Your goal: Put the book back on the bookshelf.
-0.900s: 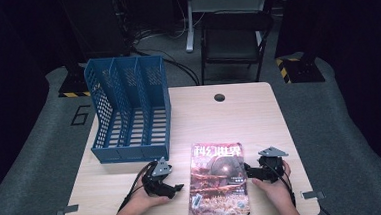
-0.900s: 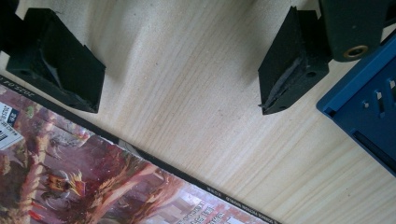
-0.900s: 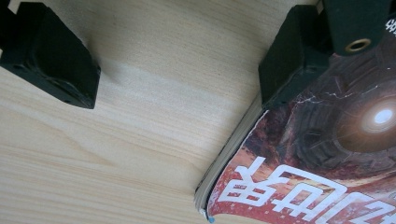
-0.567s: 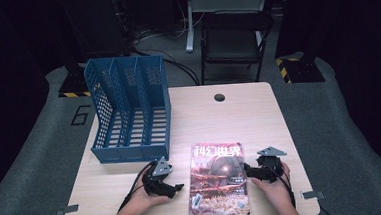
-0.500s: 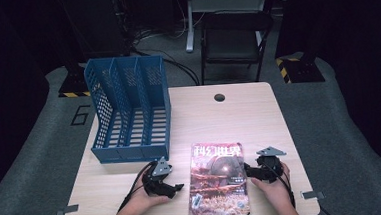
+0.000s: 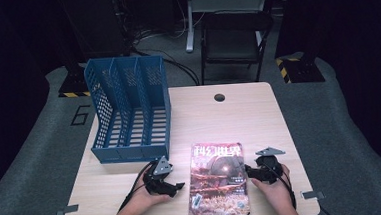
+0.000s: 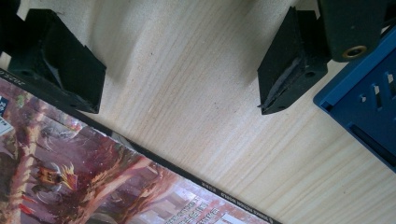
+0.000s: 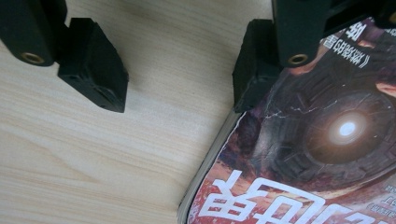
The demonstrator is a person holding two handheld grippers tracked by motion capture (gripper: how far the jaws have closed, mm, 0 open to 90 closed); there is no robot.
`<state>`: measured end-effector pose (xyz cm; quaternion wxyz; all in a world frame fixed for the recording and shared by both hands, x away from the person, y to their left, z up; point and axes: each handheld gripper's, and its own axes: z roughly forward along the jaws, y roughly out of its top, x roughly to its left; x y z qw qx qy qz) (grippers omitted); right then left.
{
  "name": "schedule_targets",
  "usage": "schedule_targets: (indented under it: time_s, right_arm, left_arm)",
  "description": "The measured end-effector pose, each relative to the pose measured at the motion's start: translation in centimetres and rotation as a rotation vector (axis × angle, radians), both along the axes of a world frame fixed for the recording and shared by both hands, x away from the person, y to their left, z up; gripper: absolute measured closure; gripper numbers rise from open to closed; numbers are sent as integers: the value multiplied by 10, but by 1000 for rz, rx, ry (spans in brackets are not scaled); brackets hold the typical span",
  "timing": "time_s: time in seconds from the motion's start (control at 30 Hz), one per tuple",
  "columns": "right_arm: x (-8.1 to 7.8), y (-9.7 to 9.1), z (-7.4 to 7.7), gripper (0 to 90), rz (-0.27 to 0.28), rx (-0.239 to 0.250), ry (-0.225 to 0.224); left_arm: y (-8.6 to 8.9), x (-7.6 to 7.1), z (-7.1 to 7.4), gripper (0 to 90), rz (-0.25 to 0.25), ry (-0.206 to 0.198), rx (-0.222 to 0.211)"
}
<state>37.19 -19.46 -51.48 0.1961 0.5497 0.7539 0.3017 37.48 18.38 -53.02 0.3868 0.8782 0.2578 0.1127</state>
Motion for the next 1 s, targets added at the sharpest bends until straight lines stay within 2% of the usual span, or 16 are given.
schedule_targets:
  time_s: [0.17, 0.23, 0.3, 0.33, 0.4, 0.53, 0.57, 0.63, 0.67, 0.73, 0.77, 0.83, 0.87, 0.9, 0.97, 1.0]
  right_arm:
    - [-1, 0, 3, 414, 8, 35, 17]
    - [-2, 1, 5, 419, 6, 43, 20]
    - [-3, 2, 7, 428, 13, 47, 5]
    - [-5, 3, 10, 431, 16, 49, -5]
    - [-8, 4, 13, 432, 24, 50, -27]
    - [-16, 7, 22, 415, -1, 91, -60]
    - [-16, 7, 22, 415, -1, 91, -60]
    - [-18, 7, 24, 414, -21, 77, -63]
    - [-18, 8, 25, 414, -35, 65, -64]
    - [-18, 6, 25, 415, -32, 74, -56]
    - [-17, 6, 24, 414, -31, 97, -49]
    - [-16, 7, 22, 409, -10, 162, -29]
    - [-16, 8, 20, 409, -5, 172, -17]
    - [-15, 11, 19, 408, 3, 176, -11]
    - [-14, 15, 17, 406, 20, 180, -3]
    - [-15, 17, 16, 406, 20, 186, 8]
  left_arm:
    - [-1, -1, 1, 151, 14, 9, -1]
    - [-1, -1, 2, 156, 15, 17, 12]
    - [-2, -2, 3, 163, 20, 18, 16]
    - [-2, -2, 4, 173, 24, 29, 11]
    - [-4, -2, 7, 217, 26, 78, -20]
    - [-6, -4, 9, 232, 23, 99, -16]
    - [-6, -4, 9, 232, 23, 85, 1]
    - [-8, -6, 10, 238, 29, 108, -4]
    - [-9, -7, 11, 238, 27, 106, -4]
    - [-12, -10, 14, 246, 28, 114, -17]
    - [-14, -11, 15, 248, 24, 102, -22]
    - [-18, -13, 17, 256, 16, 126, -47]
    - [-21, -14, 17, 259, 14, 122, -55]
    - [-23, -14, 17, 263, 15, 138, -65]
    - [-26, -14, 17, 273, 1, 145, -58]
    - [-28, -14, 17, 280, -3, 165, -63]
